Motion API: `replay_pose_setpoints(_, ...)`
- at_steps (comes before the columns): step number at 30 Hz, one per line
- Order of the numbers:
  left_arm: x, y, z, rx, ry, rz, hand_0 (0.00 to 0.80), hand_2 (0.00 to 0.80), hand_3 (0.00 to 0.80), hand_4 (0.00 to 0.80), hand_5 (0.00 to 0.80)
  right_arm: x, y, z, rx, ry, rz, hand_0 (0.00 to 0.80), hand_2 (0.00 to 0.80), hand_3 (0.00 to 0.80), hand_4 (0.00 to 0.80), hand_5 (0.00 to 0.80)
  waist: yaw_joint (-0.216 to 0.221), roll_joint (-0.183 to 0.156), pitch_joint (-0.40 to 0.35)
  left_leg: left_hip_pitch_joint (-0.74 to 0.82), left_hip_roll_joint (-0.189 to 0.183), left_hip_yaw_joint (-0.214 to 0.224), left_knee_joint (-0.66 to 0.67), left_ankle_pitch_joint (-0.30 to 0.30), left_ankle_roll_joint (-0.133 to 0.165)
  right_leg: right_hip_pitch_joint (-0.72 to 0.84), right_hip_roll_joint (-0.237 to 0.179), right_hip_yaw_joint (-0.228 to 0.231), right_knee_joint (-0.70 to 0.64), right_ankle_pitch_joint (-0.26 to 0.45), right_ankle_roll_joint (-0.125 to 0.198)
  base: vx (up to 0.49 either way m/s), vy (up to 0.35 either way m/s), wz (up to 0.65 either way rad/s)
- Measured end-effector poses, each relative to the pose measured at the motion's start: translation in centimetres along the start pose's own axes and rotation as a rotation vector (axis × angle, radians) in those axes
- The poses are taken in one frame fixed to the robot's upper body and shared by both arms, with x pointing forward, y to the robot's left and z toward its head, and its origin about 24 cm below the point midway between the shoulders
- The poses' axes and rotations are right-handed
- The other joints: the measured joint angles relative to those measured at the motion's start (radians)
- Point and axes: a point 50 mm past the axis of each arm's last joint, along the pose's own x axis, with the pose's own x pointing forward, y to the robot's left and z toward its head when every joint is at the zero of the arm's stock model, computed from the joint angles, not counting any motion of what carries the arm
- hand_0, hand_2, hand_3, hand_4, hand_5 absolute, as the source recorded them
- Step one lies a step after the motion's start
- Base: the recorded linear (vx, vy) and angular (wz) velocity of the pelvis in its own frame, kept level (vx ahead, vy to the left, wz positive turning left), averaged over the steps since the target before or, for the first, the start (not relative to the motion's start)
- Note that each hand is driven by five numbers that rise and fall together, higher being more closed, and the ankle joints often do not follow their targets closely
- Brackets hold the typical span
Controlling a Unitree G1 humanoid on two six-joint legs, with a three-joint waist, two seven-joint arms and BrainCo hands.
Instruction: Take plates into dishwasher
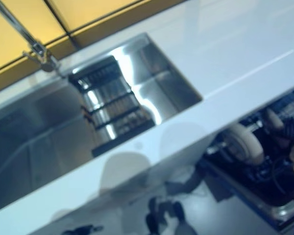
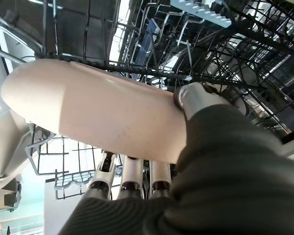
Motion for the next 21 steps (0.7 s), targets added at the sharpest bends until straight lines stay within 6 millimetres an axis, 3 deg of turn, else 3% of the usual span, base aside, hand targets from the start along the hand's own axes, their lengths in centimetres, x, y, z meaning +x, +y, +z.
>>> replay_pose_setpoints(6,0.0,-0.08,-0.02,0.004,0.001,-0.01,0.0,0.0,0.0,0.0,0.0,0.0,0.01,-0.06,0.001,0.003,-0.005,0.8,0.8,0.8,0.8,0.8,0.0,0.001,-0.001,0.001,-0.001,-0.002,0.0,0.001,0.002,0.002,-0.001,-0.002,0.0,0.002,-0.002,0.002,0.001,0.01)
replay_pose_setpoints(7,0.0,-0.09,-0.01,0.004,0.001,-0.01,0.0,0.0,0.0,0.0,0.0,0.0,0.0,-0.07,0.001,0.004,-0.005,0.759,0.759,0.759,0.759,0.759,0.0,0.001,-0.001,0.001,-0.001,-0.003,0.0,0.002,0.002,0.003,-0.001,-0.003,0.0,0.002,-0.002,0.0,0.0,0.0)
replay_pose_setpoints(10,0.01,-0.09,-0.02,0.004,0.001,-0.011,0.0,0.0,0.0,0.0,0.0,0.0,0.0,-0.1,0.001,0.007,-0.005,0.521,0.521,0.521,0.521,0.521,0.0,0.001,-0.002,0.003,-0.001,-0.003,0.0,0.002,0.003,0.005,-0.001,-0.003,0.001,0.002,-0.002,0.0,0.0,0.0)
replay_pose_setpoints(11,0.01,-0.09,-0.02,0.004,0.001,-0.011,0.0,0.0,0.0,0.0,0.0,0.0,0.0,-0.13,0.001,0.01,-0.005,0.182,0.182,0.182,0.182,0.182,0.0,0.001,-0.003,0.004,-0.001,-0.003,0.0,0.002,0.003,0.006,-0.001,-0.003,0.001,0.002,-0.002,0.0,0.0,0.0)
replay_pose_setpoints(12,0.01,-0.09,-0.03,0.004,0.001,-0.011,0.0,0.0,0.0,0.0,0.0,0.0,0.0,-0.14,0.001,0.012,-0.005,0.0,0.0,0.0,0.0,0.0,0.0,0.001,-0.003,0.005,-0.001,-0.003,0.0,0.002,0.003,0.007,-0.001,-0.003,0.001,0.002,-0.002,0.0,0.0,0.0)
replay_pose_setpoints(21,-0.01,-0.12,-0.31,0.003,0.009,-0.011,0.0,0.0,0.0,0.0,0.0,-0.16,0.16,-0.71,-0.003,0.038,-0.005,0.0,0.0,0.0,0.0,0.0,-0.001,-0.016,-0.031,0.015,-0.001,-0.004,0.0,0.002,0.003,0.018,-0.001,-0.003,0.0,0.004,-0.002,0.0,0.0,0.0)
